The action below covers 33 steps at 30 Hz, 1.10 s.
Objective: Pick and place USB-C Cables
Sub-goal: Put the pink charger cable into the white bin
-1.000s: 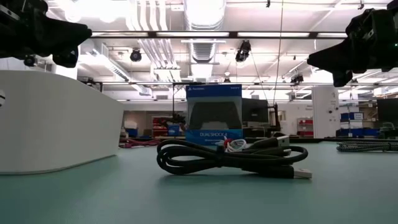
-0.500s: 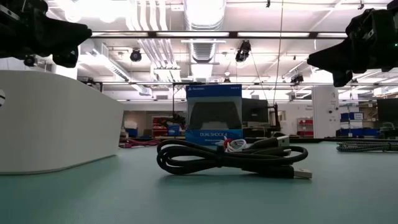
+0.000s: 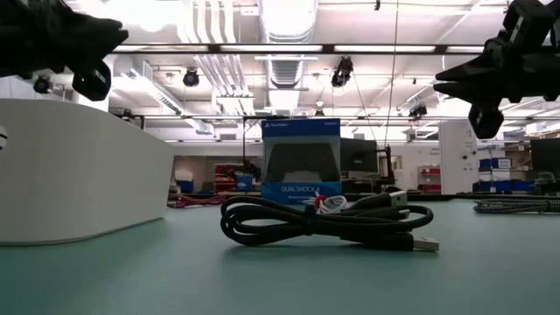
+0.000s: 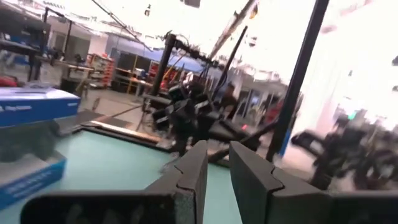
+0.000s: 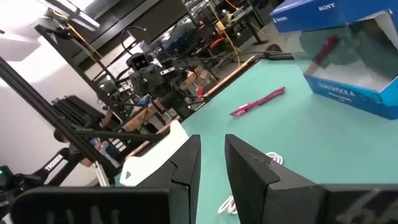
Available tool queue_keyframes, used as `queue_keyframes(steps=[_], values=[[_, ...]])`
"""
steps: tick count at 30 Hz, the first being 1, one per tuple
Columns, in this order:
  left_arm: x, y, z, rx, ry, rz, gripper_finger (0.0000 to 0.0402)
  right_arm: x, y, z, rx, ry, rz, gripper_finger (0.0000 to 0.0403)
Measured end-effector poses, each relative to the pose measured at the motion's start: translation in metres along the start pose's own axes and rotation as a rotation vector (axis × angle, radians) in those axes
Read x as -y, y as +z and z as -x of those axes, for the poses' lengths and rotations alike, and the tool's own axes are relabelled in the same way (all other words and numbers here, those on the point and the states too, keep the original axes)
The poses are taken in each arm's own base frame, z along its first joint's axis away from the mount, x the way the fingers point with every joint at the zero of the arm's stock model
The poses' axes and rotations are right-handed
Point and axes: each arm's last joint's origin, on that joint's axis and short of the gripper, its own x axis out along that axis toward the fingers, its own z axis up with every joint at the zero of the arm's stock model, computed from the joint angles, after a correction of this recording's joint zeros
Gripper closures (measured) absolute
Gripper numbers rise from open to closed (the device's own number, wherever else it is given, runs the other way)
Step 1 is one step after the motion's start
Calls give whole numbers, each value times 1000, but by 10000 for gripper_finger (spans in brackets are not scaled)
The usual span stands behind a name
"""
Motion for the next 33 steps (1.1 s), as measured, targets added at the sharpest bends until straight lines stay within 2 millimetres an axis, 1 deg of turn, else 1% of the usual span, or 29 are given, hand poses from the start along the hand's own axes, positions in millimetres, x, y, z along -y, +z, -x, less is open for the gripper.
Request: queue_keyframes(steps=[4,7,15,18,22,25,28,33], values=[[1,-1,-1,-18,-18,124,349,0,0,0,0,0,0,339],[1,-3,-2,-40,-35,179,349,0,0,0,1,0,0,339],[3,-6,-8,-69,-30,197,349,0,0,0,1,1,-1,339],[4,-4,-11,-36,-42,208,349,0,0,0,-6,11,-16,339],[8,6,-15,65,-82,288,349,-3,-2,0,-70,92,-48,339],[10,12,-15,130,-108,308,349,-3,-2,0,-83,107,-48,339],[11,15,-16,150,-116,314,349,-4,-1,-1,-64,116,-29,339],[10,15,-16,152,-110,308,349,-11,8,-4,26,180,22,339]])
